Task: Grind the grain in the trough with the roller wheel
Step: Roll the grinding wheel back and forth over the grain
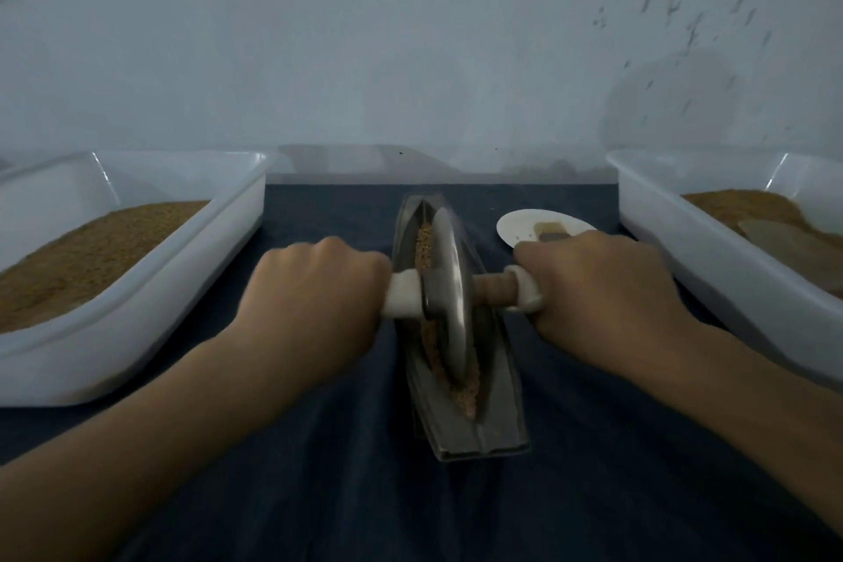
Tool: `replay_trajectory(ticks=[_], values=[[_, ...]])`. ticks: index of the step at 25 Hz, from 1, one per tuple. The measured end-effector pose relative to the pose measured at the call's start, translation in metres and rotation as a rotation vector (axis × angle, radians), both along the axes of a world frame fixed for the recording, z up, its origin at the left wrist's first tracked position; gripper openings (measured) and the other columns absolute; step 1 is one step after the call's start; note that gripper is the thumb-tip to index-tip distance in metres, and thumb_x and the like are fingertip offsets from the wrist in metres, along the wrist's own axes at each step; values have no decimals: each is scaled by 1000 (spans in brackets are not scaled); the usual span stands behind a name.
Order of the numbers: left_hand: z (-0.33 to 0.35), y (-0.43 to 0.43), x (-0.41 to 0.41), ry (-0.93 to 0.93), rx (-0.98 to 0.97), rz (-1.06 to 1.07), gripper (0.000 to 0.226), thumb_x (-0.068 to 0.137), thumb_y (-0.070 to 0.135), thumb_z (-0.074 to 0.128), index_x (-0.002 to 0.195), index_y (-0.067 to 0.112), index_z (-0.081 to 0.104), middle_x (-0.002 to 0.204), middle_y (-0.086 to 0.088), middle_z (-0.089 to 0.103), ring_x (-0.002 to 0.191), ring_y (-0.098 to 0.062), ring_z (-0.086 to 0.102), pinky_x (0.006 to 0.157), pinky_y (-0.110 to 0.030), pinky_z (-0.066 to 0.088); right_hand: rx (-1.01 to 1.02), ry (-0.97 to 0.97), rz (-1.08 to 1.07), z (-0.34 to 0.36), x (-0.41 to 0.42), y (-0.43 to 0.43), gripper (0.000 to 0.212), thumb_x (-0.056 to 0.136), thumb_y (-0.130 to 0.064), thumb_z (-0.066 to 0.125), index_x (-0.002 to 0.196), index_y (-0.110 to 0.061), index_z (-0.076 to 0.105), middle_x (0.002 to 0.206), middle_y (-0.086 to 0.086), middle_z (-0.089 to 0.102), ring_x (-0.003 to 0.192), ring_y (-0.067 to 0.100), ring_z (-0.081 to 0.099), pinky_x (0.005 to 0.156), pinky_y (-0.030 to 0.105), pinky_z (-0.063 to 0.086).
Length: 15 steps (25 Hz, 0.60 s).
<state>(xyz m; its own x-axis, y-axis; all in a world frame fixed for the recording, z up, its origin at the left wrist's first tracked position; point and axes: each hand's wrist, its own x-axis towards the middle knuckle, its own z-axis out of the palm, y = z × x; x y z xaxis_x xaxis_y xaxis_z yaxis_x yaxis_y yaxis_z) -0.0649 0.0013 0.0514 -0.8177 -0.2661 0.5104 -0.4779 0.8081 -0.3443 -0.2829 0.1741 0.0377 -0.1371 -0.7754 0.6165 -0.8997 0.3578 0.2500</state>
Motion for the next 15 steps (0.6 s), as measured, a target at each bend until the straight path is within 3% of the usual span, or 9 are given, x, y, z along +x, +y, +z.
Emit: replay_trajectory(ticks=[2,4,6,8,10,12,15], values=[[0,-3,1,44,-27,-53,62,52,30,85,70,29,25,55,11,16,42,-11,13,47,-17,11,7,13,-15,1,2,6,39,66,-32,63,73,-35,25,58,-8,40,48,23,41,46,22,24],[-4,-12,-15,-5,-11,77,43,65,28,81,69,23,38,57,7,22,46,-17,24,45,-25,19,43,15,-124,6,0,-17,33,72,-29,65,72,-30,33,62,-9,42,53,21,44,47,23,21],[5,-30,-49,27,40,175,11,85,26,66,84,19,57,64,3,32,57,-22,36,52,-33,31,128,-154,-210,21,-5,-51,22,84,-28,66,79,-28,45,76,-5,52,69,24,54,53,28,31],[17,-45,-69,-49,96,210,9,90,26,60,97,22,63,75,0,44,66,-23,44,59,-36,36,235,-282,-237,31,-15,-72,11,87,-29,66,88,-29,54,91,0,61,85,27,61,64,34,41],[19,-44,-59,-88,105,167,12,88,33,62,96,25,62,77,1,47,69,-26,53,59,-35,37,242,-234,-212,32,-15,-60,12,85,-32,68,86,-31,56,87,-4,59,77,25,57,59,32,38],[6,-34,-30,-39,48,62,17,80,42,68,83,30,56,66,7,39,61,-26,57,52,-32,33,121,-36,-124,14,-9,-29,29,75,-34,73,76,-31,45,70,-7,50,57,22,43,47,25,21],[-3,-14,7,13,-40,-64,50,58,42,78,67,33,29,53,11,25,40,-13,23,46,-18,8,26,29,-18,3,2,13,60,61,-33,78,76,-39,19,57,-11,30,42,19,30,49,18,12]])
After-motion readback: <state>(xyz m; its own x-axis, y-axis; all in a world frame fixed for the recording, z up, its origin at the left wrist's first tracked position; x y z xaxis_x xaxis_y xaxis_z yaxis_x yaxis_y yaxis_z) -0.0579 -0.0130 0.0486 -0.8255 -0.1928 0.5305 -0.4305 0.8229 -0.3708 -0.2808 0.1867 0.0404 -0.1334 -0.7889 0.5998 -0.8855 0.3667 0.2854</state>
